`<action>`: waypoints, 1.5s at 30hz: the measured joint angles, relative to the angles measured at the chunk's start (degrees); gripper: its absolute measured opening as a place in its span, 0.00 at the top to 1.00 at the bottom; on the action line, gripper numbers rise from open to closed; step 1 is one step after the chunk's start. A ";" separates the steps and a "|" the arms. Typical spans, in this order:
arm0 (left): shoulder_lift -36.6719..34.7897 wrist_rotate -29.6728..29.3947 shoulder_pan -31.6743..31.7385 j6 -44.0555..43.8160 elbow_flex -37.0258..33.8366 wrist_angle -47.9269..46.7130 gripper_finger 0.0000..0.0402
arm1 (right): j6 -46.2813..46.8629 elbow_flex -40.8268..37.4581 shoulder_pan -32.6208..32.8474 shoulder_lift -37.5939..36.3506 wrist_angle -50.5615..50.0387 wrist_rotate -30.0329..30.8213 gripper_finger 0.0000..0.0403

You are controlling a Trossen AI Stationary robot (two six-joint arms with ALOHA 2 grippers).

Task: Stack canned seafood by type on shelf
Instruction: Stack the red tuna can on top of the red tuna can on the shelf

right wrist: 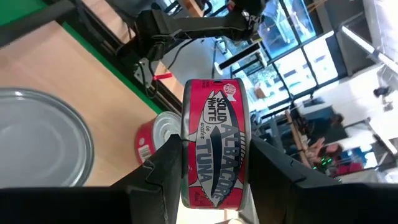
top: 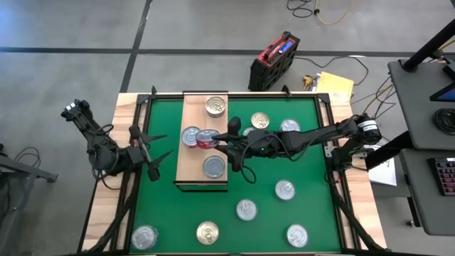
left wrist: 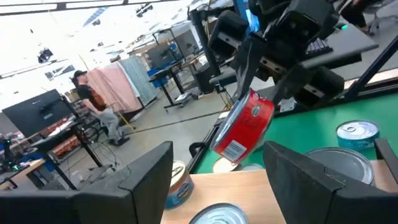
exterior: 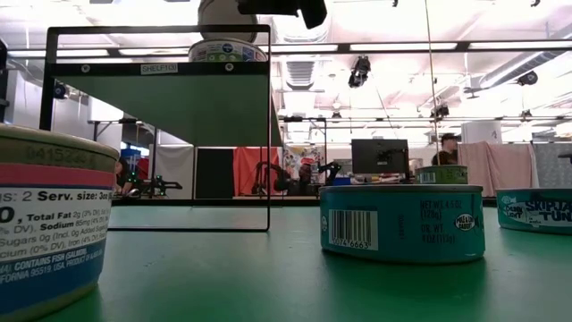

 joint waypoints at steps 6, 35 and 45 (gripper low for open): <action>-1.47 -0.13 0.00 1.53 -1.98 -0.17 0.42 | -0.03 -0.68 -0.26 1.20 3.74 -0.04 0.66; -2.04 -0.07 0.00 -3.73 -2.65 -0.93 0.42 | -3.31 5.03 -1.77 11.87 10.70 -3.98 0.66; -1.78 -0.06 0.00 -4.64 -2.65 -0.95 0.42 | -2.89 5.03 -1.76 11.87 10.92 -3.99 0.66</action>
